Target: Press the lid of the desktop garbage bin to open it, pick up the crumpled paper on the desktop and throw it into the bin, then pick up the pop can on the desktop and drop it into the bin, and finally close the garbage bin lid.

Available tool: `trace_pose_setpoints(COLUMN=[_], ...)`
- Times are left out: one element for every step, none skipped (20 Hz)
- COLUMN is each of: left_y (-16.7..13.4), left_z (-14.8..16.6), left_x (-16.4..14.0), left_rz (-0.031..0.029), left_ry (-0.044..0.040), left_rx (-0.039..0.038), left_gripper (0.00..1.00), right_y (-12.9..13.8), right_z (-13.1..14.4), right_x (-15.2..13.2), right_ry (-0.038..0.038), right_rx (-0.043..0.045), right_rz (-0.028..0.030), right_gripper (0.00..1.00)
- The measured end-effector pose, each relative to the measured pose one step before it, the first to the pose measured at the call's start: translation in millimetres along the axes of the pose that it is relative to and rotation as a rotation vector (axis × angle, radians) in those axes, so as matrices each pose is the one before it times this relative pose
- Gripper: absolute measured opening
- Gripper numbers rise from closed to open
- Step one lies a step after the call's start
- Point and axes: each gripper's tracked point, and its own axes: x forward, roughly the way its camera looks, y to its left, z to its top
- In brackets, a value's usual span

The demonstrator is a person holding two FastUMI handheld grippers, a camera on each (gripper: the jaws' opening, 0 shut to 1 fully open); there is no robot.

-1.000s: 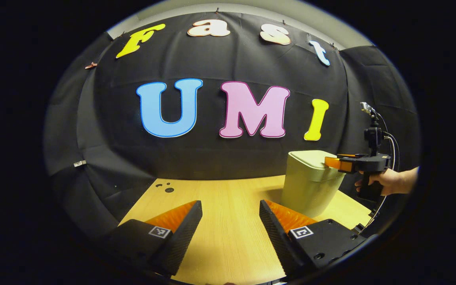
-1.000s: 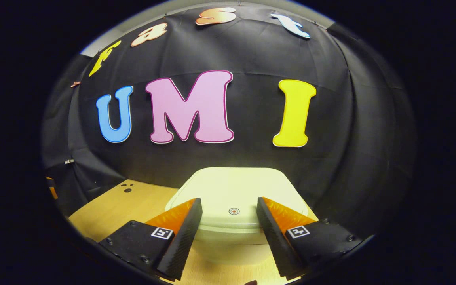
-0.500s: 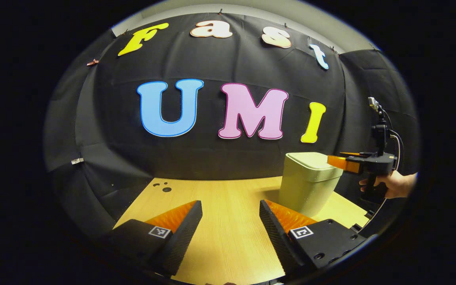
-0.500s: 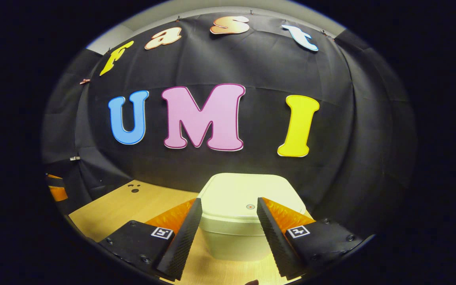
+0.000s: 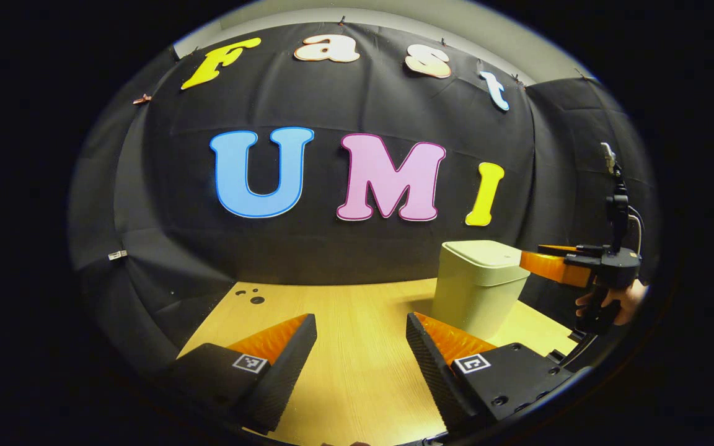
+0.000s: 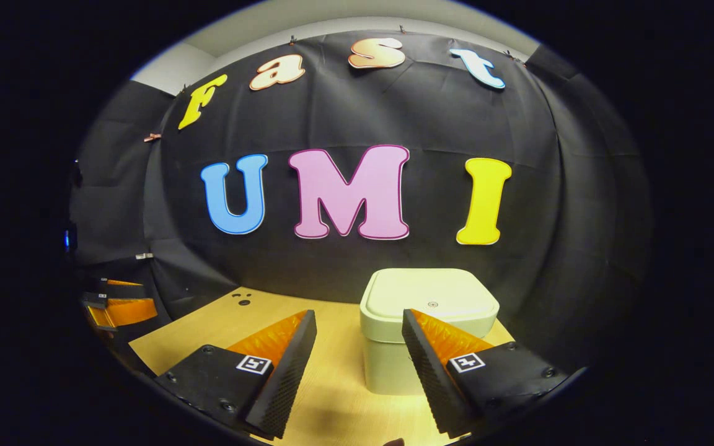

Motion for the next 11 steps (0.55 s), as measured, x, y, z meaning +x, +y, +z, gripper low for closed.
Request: trace_pose_setpoints(left_y=[0.16, 0.46, 0.28, 0.19, 0.86, 0.02, -0.64, -1.37, -1.40, -1.17, -1.83], left_z=[-0.47, -0.53, 0.71, -0.05, 0.78, -1.88, 1.21, -1.14, -1.06, -1.14, 1.39], left_x=[0.86, -0.29, -0.06, 0.42, 0.93, 0.84, 0.49, 1.92, 1.06, 0.65, 0.66], left_rz=[0.00219, 0.00109, 0.00320, 0.00324, 0.00510, 0.00505, -0.00019, -0.00003, -0.00037, -0.00054, -0.00572], left_ry=[0.00098, 0.00150, -0.00068, -0.00309, -0.00114, 0.00189, -0.00292, 0.00269, 0.00617, 0.00393, -0.00178], left_rx=[-0.00120, -0.00171, -0.00071, -0.00006, -0.00099, -0.00398, -0.00490, -0.00271, -0.00106, -0.00168, -0.00084], left_gripper=[0.94, 0.94, 0.94, 0.94, 0.94, 0.94, 0.94, 0.94, 0.94, 0.94, 0.94], right_y=[4.06, 0.54, -0.13, 1.45, 2.00, 1.66, 0.17, -0.63, 0.26, -0.44, -0.19], right_z=[-1.79, -3.48, -2.50, -0.94, -1.64, -2.15, -2.62, -1.91, -0.69, -1.05, -0.24], right_x=[-4.18, -4.68, -5.77, -3.53, -3.66, -3.43, -3.15, -2.39, -1.41, -1.78, -0.74], right_ry=[-0.00021, 0.00473, 0.00198, -0.00110, 0.00102, 0.00694, 0.00374, 0.00363, 0.00404, 0.00106, 0.00197], right_rx=[-0.00309, -0.00802, -0.00214, 0.00379, 0.00457, 0.00108, -0.00843, -0.01150, -0.00891, -0.00289, 0.00025], right_rz=[0.00901, -0.00150, -0.00398, 0.00055, 0.00109, 0.00578, 0.00213, 0.00134, 0.00092, 0.00086, 0.00021], right_gripper=[0.88, 0.88, 0.88, 0.88, 0.88, 0.88, 0.88, 0.88, 0.88, 0.88, 0.88])
